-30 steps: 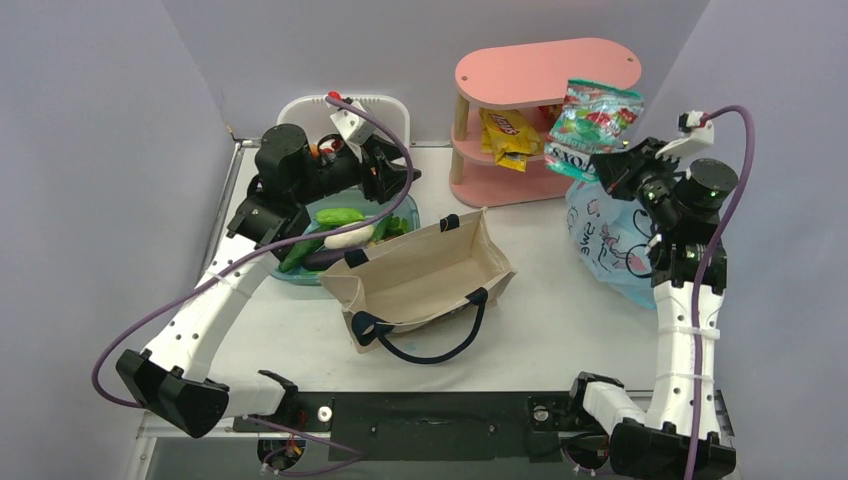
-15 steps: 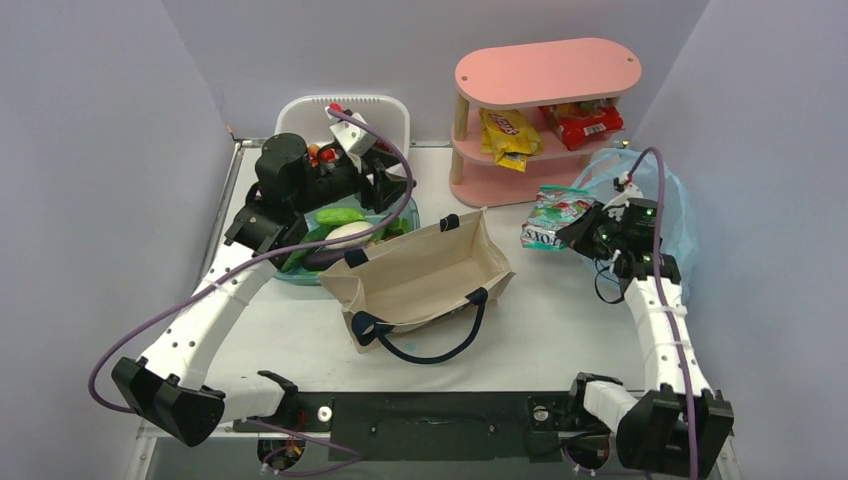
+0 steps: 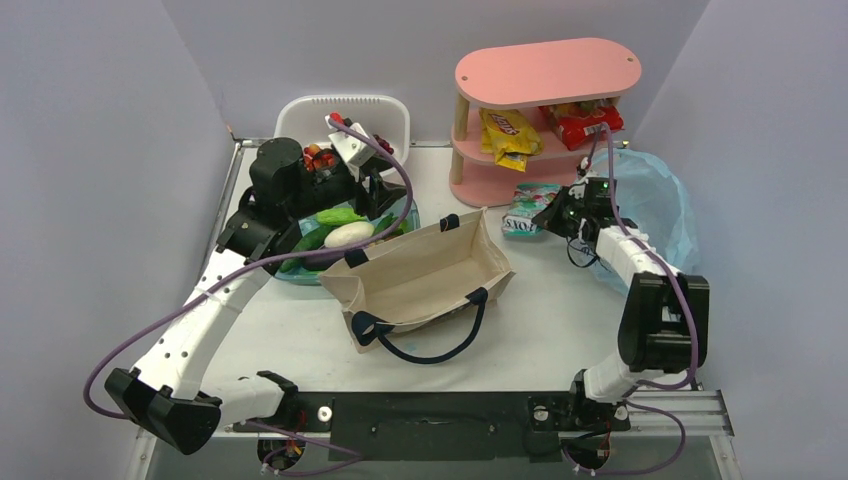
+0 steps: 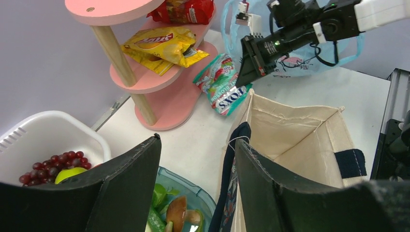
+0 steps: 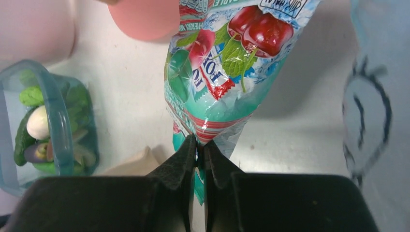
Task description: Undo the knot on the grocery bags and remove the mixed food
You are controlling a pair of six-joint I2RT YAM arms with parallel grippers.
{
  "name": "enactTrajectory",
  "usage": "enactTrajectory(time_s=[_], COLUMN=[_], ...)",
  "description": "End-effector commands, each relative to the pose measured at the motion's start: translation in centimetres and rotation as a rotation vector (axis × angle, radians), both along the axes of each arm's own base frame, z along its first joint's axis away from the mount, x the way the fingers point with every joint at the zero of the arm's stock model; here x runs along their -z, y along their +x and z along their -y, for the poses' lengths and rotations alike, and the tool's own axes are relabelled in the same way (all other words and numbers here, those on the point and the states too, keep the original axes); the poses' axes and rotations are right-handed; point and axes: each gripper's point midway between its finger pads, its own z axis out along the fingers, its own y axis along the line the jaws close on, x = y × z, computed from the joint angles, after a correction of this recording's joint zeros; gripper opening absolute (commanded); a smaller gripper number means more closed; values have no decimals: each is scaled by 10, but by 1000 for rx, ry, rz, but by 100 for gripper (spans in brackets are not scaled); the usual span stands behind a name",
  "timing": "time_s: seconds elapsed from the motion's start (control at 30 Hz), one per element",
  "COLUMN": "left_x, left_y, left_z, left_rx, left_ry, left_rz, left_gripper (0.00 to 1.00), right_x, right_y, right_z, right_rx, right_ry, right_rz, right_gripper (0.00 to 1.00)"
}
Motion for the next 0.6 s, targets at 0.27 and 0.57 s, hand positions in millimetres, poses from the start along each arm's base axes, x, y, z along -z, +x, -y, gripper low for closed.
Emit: enactTrajectory(time_s=[0.27, 0.57], left_x=[-3, 3], left_y=[-2, 2], left_z=[-10, -11], left_rx=[-21, -34], left_ry=[60, 79], left_rz=[71, 53], left_gripper=[56, 56], right_x=[-76, -72], right_y=[120, 134], right_z=[-8, -13], right_rx=[146, 312], right_ry=[161, 430], right_rz=[344, 379], right_gripper=[3, 0])
